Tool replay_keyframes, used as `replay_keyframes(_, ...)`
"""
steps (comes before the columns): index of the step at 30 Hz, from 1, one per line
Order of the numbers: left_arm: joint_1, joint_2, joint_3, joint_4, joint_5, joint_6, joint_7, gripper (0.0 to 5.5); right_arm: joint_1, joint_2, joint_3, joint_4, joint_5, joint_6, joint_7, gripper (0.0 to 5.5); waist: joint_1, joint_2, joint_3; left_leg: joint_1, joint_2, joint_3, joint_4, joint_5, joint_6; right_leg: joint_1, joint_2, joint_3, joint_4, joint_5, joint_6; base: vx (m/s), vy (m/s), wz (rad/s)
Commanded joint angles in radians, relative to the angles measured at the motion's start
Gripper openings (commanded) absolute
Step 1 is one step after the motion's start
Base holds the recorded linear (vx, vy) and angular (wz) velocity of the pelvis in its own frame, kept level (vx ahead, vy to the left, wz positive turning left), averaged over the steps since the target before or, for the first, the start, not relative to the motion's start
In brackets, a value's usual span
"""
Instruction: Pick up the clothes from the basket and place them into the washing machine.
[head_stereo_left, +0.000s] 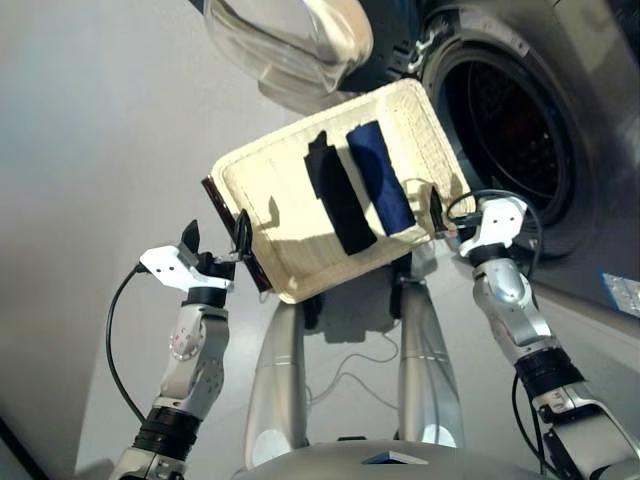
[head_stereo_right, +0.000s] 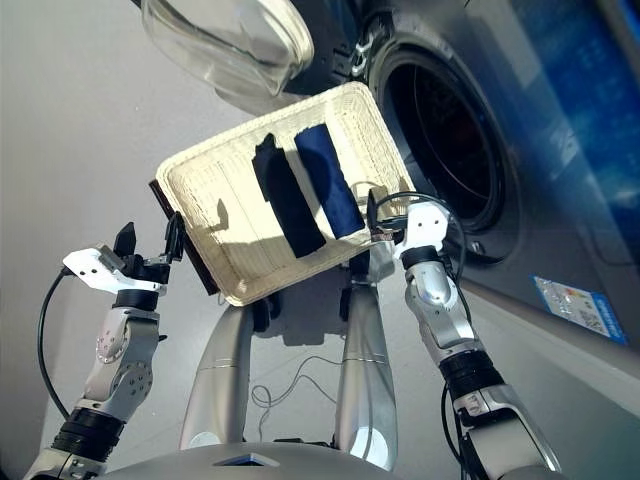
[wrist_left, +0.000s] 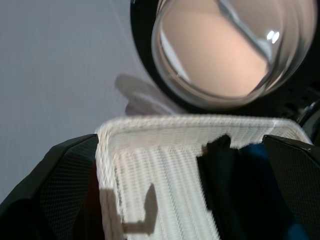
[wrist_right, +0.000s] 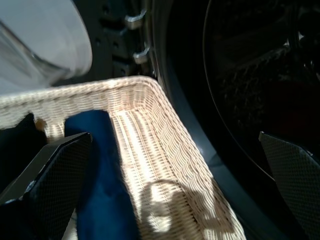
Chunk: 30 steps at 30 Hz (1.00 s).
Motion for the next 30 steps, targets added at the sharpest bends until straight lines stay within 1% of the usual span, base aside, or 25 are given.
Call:
replay_keyframes(1, -0.007, 0.036, 0.041, -0.029, 0.099, -0.060, 0.015, 5.50, 0.028, 0.017, -0.039, -0.061, 0.023, -0.056, 0.019, 5.50, -0.010, -0.031, -0.013, 0.072, -0.036, -0.028, -0.201, 0.158, 0.005, 0.146, 0.013, -0.047, -0.148, 0.067, 0.016, 0.126, -0.019, -0.036)
replay_keyframes(3, -0.002, 0.045, 0.034, -0.022, 0.152, -0.050, 0.025, 5.50, 0.054, 0.018, -0.039, -0.058, 0.013, -0.049, 0.026, 5.50, -0.013, -0.035, -0.016, 0.139, -0.037, -0.036, -0.255, 0.175, 0.003, 0.214, 0.012, -0.056, -0.197, 0.079, 0.018, 0.138, -0.033, -0.044)
replay_keyframes(5, -0.001, 0.059, 0.023, -0.002, 0.226, -0.045, 0.040, 5.50, 0.075, 0.019, -0.040, -0.040, 0.002, -0.042, 0.032, 5.50, -0.013, -0.040, -0.019, 0.211, -0.038, -0.042, -0.309, 0.191, -0.004, 0.289, 0.016, -0.065, -0.243, 0.086, 0.022, 0.141, -0.042, -0.042)
replay_keyframes(8, -0.008, 0.080, 0.005, 0.024, 0.347, -0.026, 0.078, 5.50, 0.096, 0.027, -0.033, -0.027, -0.013, -0.032, 0.035, 5.50, -0.017, -0.043, -0.026, 0.296, -0.040, -0.045, -0.365, 0.205, -0.011, 0.378, 0.015, -0.067, -0.301, 0.102, 0.024, 0.118, -0.023, -0.008)
replay_keyframes(9, -0.011, 0.088, -0.002, 0.027, 0.389, -0.017, 0.088, 5.50, 0.105, 0.032, -0.033, -0.028, -0.013, -0.028, 0.037, 5.50, -0.016, -0.043, -0.029, 0.320, -0.041, -0.047, -0.379, 0.207, -0.012, 0.404, 0.017, -0.066, -0.318, 0.102, 0.024, 0.094, -0.007, -0.027)
replay_keyframes(11, -0.025, 0.109, -0.020, 0.049, 0.523, 0.004, 0.133, 5.50, 0.119, 0.036, -0.038, -0.039, -0.018, -0.021, 0.041, 5.50, -0.019, -0.044, -0.037, 0.369, -0.040, -0.048, -0.411, 0.218, -0.018, 0.453, 0.021, -0.069, -0.348, 0.108, 0.026, 0.085, -0.004, -0.029)
replay_keyframes(12, -0.033, 0.120, -0.028, 0.048, 0.575, 0.005, 0.140, 5.50, 0.125, 0.038, -0.042, -0.040, -0.016, -0.020, 0.046, 5.50, -0.022, -0.044, -0.045, 0.378, -0.040, -0.046, -0.422, 0.224, -0.018, 0.464, 0.021, -0.069, -0.360, 0.111, 0.026, 0.065, 0.002, -0.023)
replay_keyframes(14, -0.052, 0.155, -0.044, 0.046, 0.729, 0.012, 0.162, 5.50, 0.141, 0.042, -0.050, -0.044, -0.017, -0.021, 0.054, 5.50, -0.023, -0.045, -0.055, 0.408, -0.039, -0.044, -0.430, 0.221, -0.018, 0.494, 0.020, -0.074, -0.368, 0.107, 0.027, 0.072, 0.000, -0.011)
replay_keyframes(16, -0.077, 0.181, -0.068, 0.067, 0.865, 0.021, 0.191, 5.50, 0.149, 0.035, -0.050, -0.045, -0.036, -0.021, 0.058, 5.50, -0.023, -0.047, -0.056, 0.430, -0.038, -0.044, -0.425, 0.212, -0.017, 0.517, 0.020, -0.073, -0.366, 0.102, 0.027, 0.034, 0.002, 0.004)
replay_keyframes(18, -0.113, 0.255, -0.099, 0.073, 1.074, 0.035, 0.240, 5.50, 0.156, 0.019, -0.051, -0.062, -0.052, -0.023, 0.066, 5.50, -0.028, -0.044, -0.054, 0.447, -0.037, -0.042, -0.415, 0.195, -0.017, 0.527, 0.022, -0.068, -0.353, 0.090, 0.027, 0.026, 0.012, -0.001)
replay_keyframes(20, -0.148, 0.314, -0.124, 0.089, 1.167, 0.039, 0.263, 5.50, 0.166, 0.000, -0.049, -0.067, -0.050, -0.023, 0.086, 5.50, -0.034, -0.045, -0.056, 0.446, -0.039, -0.037, -0.410, 0.197, -0.016, 0.524, 0.022, -0.062, -0.350, 0.094, 0.027, 0.000, 0.000, 0.000)
replay_keyframes(21, -0.165, 0.355, -0.135, 0.112, 1.219, 0.050, 0.269, 5.50, 0.167, -0.010, -0.043, -0.070, -0.051, -0.022, 0.095, 5.50, -0.039, -0.043, -0.057, 0.447, -0.039, -0.033, -0.407, 0.195, -0.015, 0.522, 0.023, -0.060, -0.347, 0.094, 0.028, 0.000, 0.000, 0.000)
replay_keyframes(23, -0.201, 0.428, -0.156, 0.139, 1.289, 0.053, 0.285, 5.50, 0.172, -0.028, -0.038, -0.083, -0.046, -0.023, 0.114, 5.50, -0.044, -0.043, -0.059, 0.437, -0.040, -0.024, -0.399, 0.191, -0.015, 0.510, 0.024, -0.053, -0.343, 0.095, 0.028, 0.000, 0.000, 0.000)
replay_keyframes(25, -0.255, 0.511, -0.206, 0.181, 1.359, 0.052, 0.289, 5.50, 0.172, -0.055, -0.020, -0.096, -0.043, -0.021, 0.136, 5.50, -0.054, -0.040, -0.061, 0.429, -0.037, -0.015, -0.387, 0.180, -0.015, 0.499, 0.028, -0.046, -0.336, 0.090, 0.029, 0.000, 0.000, 0.000)
replay_keyframes(26, -0.278, 0.527, -0.226, 0.185, 1.365, 0.046, 0.286, 5.50, 0.173, -0.061, -0.012, -0.097, -0.039, -0.020, 0.145, 5.50, -0.057, -0.041, -0.064, 0.419, -0.039, -0.013, -0.386, 0.187, -0.014, 0.490, 0.027, -0.044, -0.338, 0.098, 0.029, 0.000, 0.000, 0.000)
replay_keyframes(28, -0.340, 0.591, -0.298, 0.210, 1.420, 0.043, 0.270, 5.50, 0.176, -0.081, 0.006, -0.102, -0.035, -0.020, 0.165, 5.50, -0.067, -0.038, -0.066, 0.402, -0.037, -0.009, -0.375, 0.185, -0.014, 0.472, 0.030, -0.037, -0.332, 0.098, 0.029, -0.025, 0.020, -0.039)
replay_keyframes(30, -0.402, 0.611, -0.367, 0.229, 1.447, 0.043, 0.256, 5.50, 0.172, -0.088, 0.022, -0.111, -0.032, -0.016, 0.178, 5.50, -0.070, -0.038, -0.062, 0.379, -0.037, -0.006, -0.355, 0.180, -0.013, 0.449, 0.032, -0.034, -0.319, 0.096, 0.028, -0.029, 0.016, 0.001)
